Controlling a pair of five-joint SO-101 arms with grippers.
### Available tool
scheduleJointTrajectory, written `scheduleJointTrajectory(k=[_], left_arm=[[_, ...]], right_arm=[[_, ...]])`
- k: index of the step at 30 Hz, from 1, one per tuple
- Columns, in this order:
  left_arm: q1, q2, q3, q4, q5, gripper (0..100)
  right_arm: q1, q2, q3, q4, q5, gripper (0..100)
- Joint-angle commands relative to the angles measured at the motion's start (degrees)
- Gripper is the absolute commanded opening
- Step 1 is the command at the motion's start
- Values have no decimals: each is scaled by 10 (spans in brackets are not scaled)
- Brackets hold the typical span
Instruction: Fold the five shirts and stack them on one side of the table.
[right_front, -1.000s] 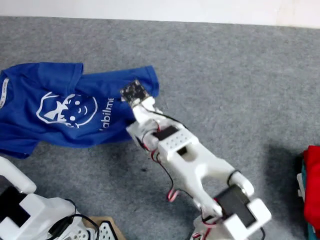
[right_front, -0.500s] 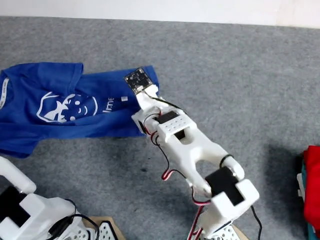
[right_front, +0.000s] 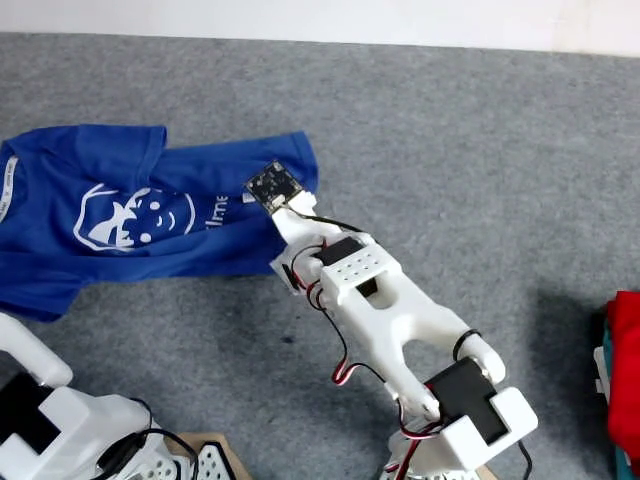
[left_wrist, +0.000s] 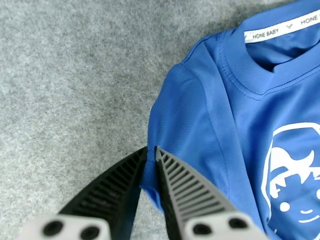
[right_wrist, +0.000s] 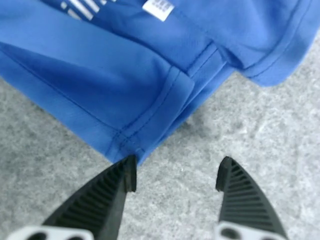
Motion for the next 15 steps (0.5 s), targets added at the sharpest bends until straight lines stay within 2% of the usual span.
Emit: scheduleJointTrajectory(k=[1,4,9,15], left_arm=[[9,-7,-4,-8,-1,30],[9,-5,-4,-8,-1,30],[9,-4,-4,-8,-1,30],[10,-4,0,-23,-1,30]], right_arm=[[-8,-12,-19,-9,-22,263],[-8,20,-44,-5,-25,263],[-22,44,-102,61,-26,286],[-50,49,-111,67,-46,308]])
